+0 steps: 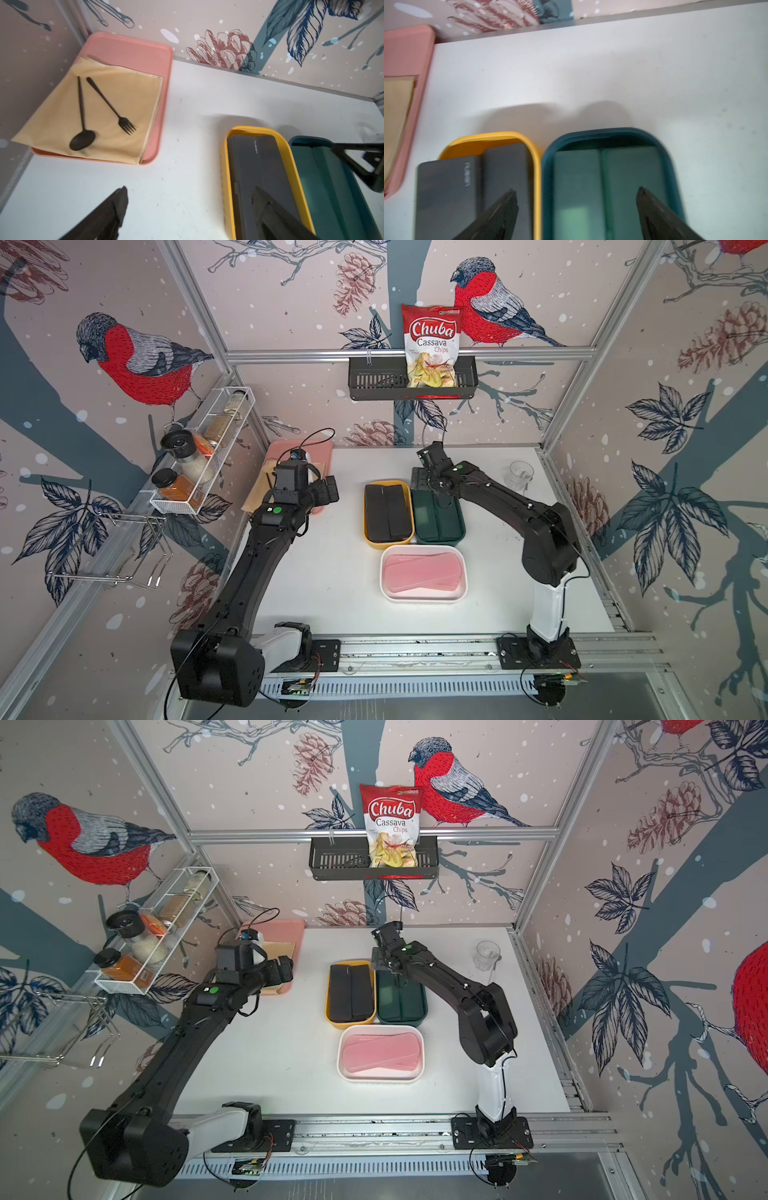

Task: Place the pencil cases by color into the storage box
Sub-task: Place the pencil case at the storage box, then reset both arms

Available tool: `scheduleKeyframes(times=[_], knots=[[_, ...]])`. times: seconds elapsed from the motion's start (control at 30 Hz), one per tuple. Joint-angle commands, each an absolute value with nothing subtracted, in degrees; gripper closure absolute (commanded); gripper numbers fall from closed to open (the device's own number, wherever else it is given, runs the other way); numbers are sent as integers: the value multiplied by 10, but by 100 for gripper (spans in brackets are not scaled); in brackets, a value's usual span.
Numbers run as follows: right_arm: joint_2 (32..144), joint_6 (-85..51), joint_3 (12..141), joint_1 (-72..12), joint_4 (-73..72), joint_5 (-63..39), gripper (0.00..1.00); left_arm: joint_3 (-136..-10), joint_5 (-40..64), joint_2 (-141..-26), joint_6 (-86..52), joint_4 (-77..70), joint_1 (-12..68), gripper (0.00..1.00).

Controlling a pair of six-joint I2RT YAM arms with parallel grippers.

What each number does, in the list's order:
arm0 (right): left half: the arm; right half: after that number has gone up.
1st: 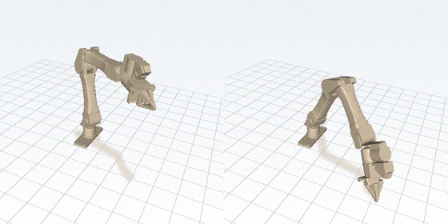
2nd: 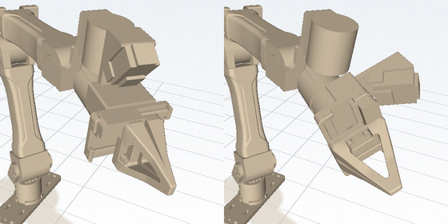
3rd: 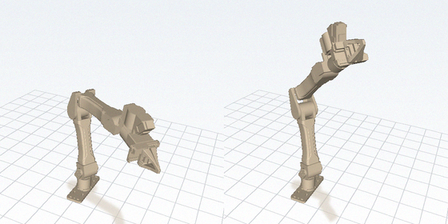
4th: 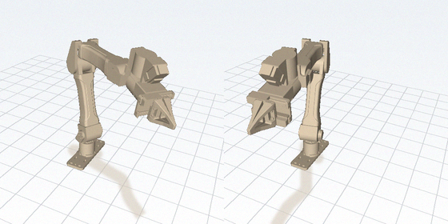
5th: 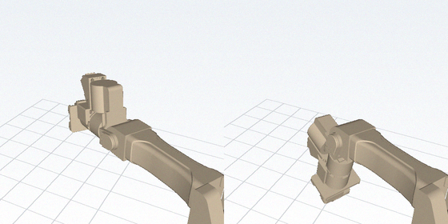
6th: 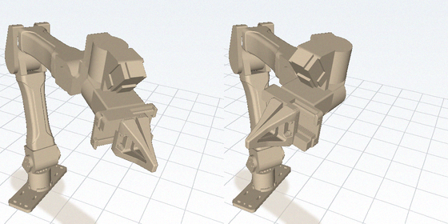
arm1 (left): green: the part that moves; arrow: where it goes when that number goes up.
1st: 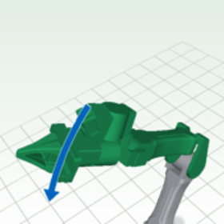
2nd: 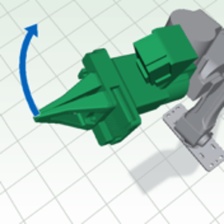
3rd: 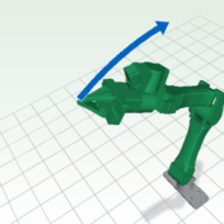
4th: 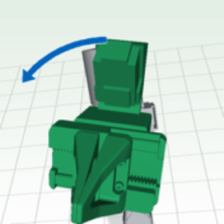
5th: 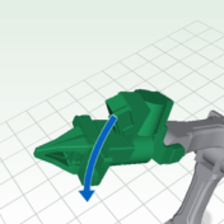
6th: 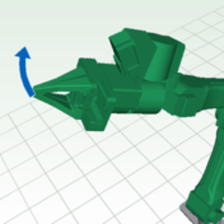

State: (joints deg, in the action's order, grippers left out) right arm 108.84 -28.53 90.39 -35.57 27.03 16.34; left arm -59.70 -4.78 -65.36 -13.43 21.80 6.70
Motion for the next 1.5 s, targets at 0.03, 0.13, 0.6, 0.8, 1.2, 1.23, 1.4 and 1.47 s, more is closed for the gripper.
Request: scheduleKeyframes(times=[0.03,0.13,0.6,0.8,1.2,1.23,1.4,1.47], knots=[[991,-210,768,-289,124,173,6,-507,-201,-580,-108,51,60,4],[909,-176,650,-224,22,161,6,-425,-285,-515,-97,-48,58,4],[749,-16,240,-61,-510,102,5,-132,-347,-526,-4,-467,54,4],[784,-25,220,-39,-569,84,5,-91,-299,-688,-76,-612,47,4],[1001,-240,93,84,-1066,-21,7,-104,-216,-912,1,-847,46,4],[996,-227,94,84,-1060,-27,7,-106,-214,-887,-15,-787,45,4],[936,-160,110,66,-967,-38,8,-113,-208,-889,-20,-779,40,4],[891,-147,133,49,-871,-22,8,-123,-203,-886,-27,-762,34,4]])
